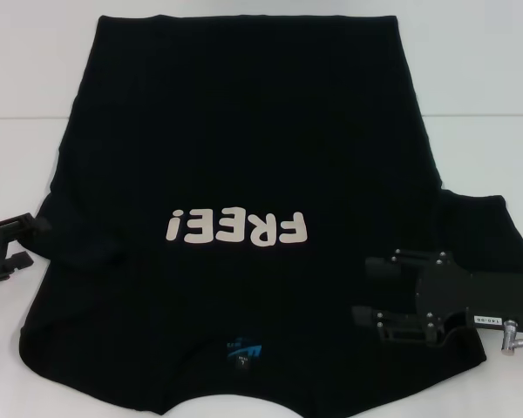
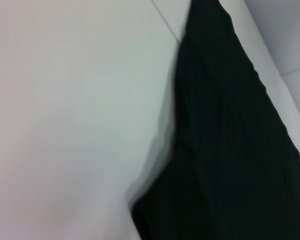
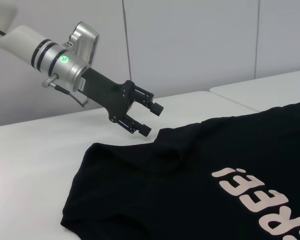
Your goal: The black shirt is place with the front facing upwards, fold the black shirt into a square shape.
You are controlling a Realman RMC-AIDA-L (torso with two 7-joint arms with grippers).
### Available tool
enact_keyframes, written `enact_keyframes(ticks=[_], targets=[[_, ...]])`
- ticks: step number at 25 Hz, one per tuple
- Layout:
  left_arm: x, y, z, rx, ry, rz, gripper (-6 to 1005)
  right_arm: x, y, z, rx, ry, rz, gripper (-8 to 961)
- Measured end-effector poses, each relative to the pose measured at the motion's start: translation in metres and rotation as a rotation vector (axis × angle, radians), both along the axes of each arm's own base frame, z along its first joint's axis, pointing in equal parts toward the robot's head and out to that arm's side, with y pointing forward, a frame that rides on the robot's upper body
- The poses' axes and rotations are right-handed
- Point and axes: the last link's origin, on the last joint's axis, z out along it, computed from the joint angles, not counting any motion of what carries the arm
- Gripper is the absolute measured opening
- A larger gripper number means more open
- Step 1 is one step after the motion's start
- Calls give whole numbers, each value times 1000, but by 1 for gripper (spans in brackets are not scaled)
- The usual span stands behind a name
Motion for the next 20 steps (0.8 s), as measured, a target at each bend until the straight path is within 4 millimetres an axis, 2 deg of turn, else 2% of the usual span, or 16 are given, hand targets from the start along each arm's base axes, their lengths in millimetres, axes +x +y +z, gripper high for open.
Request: enact_keyframes(ticks=[11, 20], targets=[[-3, 7, -9, 18, 18, 42, 759, 0, 1, 0, 1, -1, 0, 758], [3, 12, -16, 16, 19, 32, 757, 0, 1, 0, 1, -1, 0, 758]])
